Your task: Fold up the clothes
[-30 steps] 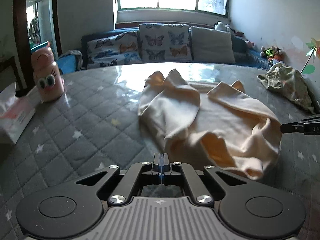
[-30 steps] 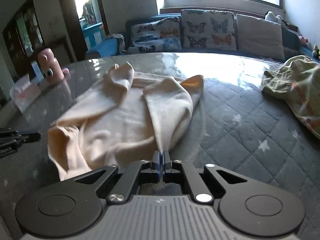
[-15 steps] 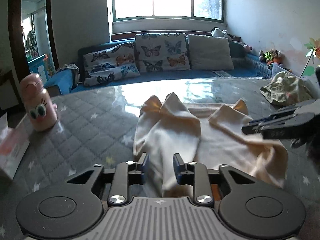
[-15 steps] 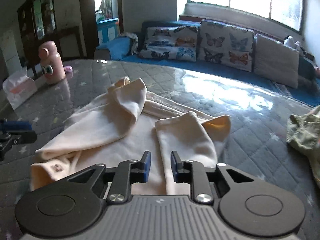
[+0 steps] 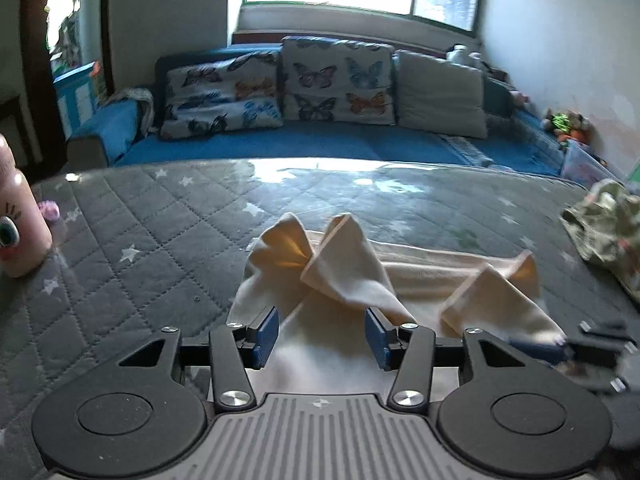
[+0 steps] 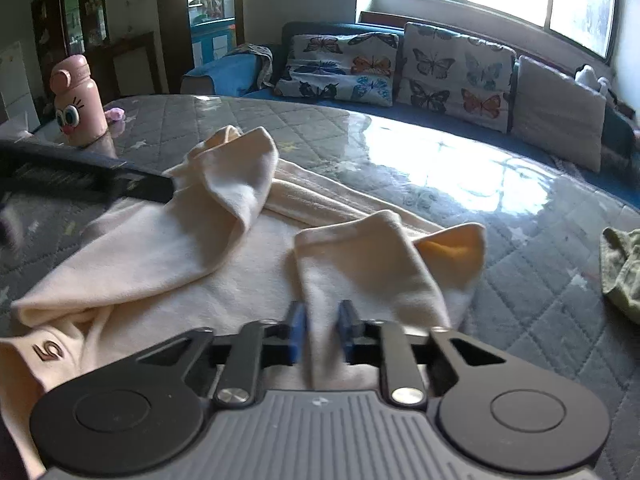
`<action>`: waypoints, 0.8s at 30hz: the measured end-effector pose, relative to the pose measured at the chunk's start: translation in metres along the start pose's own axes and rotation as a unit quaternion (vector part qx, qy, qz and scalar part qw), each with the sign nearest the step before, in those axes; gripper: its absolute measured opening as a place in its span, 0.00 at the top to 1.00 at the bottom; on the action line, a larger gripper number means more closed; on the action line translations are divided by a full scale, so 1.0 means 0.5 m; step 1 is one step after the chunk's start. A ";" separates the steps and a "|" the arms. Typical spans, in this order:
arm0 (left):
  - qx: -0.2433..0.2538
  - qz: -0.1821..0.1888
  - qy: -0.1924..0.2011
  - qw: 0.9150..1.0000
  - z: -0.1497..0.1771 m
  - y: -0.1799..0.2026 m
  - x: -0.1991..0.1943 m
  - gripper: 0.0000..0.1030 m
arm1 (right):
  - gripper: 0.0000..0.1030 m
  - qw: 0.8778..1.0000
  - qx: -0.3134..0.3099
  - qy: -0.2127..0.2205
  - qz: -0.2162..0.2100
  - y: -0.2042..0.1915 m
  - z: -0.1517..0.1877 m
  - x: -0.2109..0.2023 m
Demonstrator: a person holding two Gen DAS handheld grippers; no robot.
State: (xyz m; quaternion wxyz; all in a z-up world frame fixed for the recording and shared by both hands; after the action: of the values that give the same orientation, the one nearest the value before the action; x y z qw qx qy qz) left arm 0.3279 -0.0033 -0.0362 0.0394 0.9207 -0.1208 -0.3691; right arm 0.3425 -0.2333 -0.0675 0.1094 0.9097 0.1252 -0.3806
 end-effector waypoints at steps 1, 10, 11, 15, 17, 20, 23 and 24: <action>-0.008 0.000 0.000 1.000 -0.004 -0.004 0.009 0.50 | 0.95 1.000 0.002 0.002 0.001 0.004 0.000 -0.002; -0.044 0.012 -0.002 0.999 -0.016 -0.010 0.062 0.83 | 0.98 0.998 0.049 0.029 0.005 0.072 0.009 -0.057; -0.042 0.008 0.000 0.999 -0.016 -0.011 0.062 0.92 | 0.98 0.998 0.058 0.033 0.008 0.085 0.010 -0.067; -0.048 0.005 0.017 0.999 -0.023 -0.023 0.052 0.96 | 0.98 0.995 0.086 0.048 0.025 0.130 0.021 -0.104; -0.047 0.000 0.032 0.998 -0.031 -0.031 0.029 0.97 | 0.98 0.992 0.106 0.055 0.040 0.164 0.031 -0.123; -0.049 -0.009 0.059 0.997 -0.042 -0.050 -0.016 0.97 | 0.98 0.986 0.139 0.061 0.067 0.217 0.052 -0.145; -0.057 -0.022 0.087 0.994 -0.049 -0.087 -0.075 0.97 | 0.98 0.979 0.170 0.063 0.090 0.264 0.081 -0.165; -0.060 -0.028 0.094 0.993 -0.047 -0.102 -0.096 0.97 | 0.98 0.977 0.181 0.062 0.097 0.279 0.093 -0.172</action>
State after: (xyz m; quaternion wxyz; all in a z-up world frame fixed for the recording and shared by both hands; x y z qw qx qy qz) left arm 0.3205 0.0577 0.0047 0.0959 0.9503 -0.0687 -0.2881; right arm 0.2966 -0.3914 -0.0229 -0.0283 0.9442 -0.0282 -0.3270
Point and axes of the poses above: each gripper's, at about its wrist camera, not at the fingertips, and x roughly the way its jaws point, y to its right, z to its underside, the point moved 8 cm from there along x, roughly the way its jaws point, and after that the axes turned 7 degrees about z, right-handed, at the moved point
